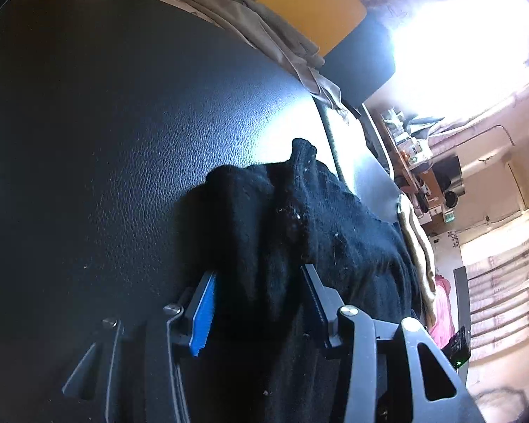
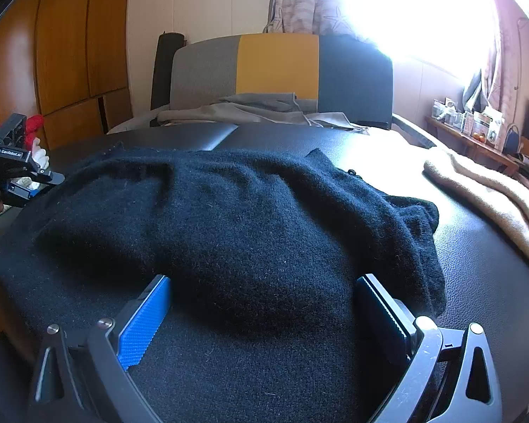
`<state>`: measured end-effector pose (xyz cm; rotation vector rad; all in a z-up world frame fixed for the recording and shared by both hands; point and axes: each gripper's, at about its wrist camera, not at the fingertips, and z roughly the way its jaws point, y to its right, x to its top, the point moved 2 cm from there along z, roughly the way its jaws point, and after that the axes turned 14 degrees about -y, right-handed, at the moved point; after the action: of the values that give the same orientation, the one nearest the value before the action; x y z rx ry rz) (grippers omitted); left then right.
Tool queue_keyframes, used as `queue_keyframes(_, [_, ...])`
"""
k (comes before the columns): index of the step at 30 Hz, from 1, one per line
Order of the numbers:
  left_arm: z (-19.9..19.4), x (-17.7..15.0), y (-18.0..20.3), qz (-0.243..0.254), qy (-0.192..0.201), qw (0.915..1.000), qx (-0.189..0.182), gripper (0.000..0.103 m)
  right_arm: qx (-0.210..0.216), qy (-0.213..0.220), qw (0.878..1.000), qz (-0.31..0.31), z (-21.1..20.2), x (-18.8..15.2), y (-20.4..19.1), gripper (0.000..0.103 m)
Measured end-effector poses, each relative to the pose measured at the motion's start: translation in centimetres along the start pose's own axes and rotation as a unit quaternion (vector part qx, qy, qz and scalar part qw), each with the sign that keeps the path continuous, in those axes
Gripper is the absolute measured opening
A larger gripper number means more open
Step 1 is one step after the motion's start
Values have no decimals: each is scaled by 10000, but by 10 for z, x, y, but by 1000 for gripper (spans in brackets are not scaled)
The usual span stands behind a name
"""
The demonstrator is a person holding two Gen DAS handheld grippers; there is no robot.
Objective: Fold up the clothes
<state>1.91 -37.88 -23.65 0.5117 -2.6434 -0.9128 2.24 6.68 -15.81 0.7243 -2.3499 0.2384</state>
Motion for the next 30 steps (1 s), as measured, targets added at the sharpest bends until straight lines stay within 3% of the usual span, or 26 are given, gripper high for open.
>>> queue_keyframes(5, [3,5,7,187,79,9998,31,49,4,11,10000,-3,0,0,0,103])
queue_keyframes(9, [10,13,2,8,-268,9976,-641,48,5,12,10000,-1,0,0,0,103])
queue_keyframes(11, [12,15,2,-8,-268,9980,-576,45,2,9,10000,4,0,1,0,103])
queue_keyframes(13, [13,17,1,1,-251,9986,-468,23,-5,-30,10000,-1,0,1,-1,103])
queue_keyframes(15, [13,18,0,-56,-205,9988,-443,15,-18,-167,9998,-50,-1,5,-2,103])
queue_keyframes(18, [3,17,3,-20,-30,9995,-315,12,96,-751,9966,-327,0,18,0,103])
queue_keyframes(20, [-4,21,6,-17,53,9998,-190,12,391,-1054,9928,-403,-6,32,7,103])
queue_keyframes(23, [-14,30,9,-4,118,9999,-53,12,769,-808,9917,-633,-30,55,22,103])
queue_keyframes(26, [-23,40,19,123,115,9998,76,12,1280,-928,9812,-1106,-36,77,30,103])
queue_keyframes(30, [-39,47,33,295,111,9991,286,12,1835,-1433,9511,-2031,-22,91,19,103])
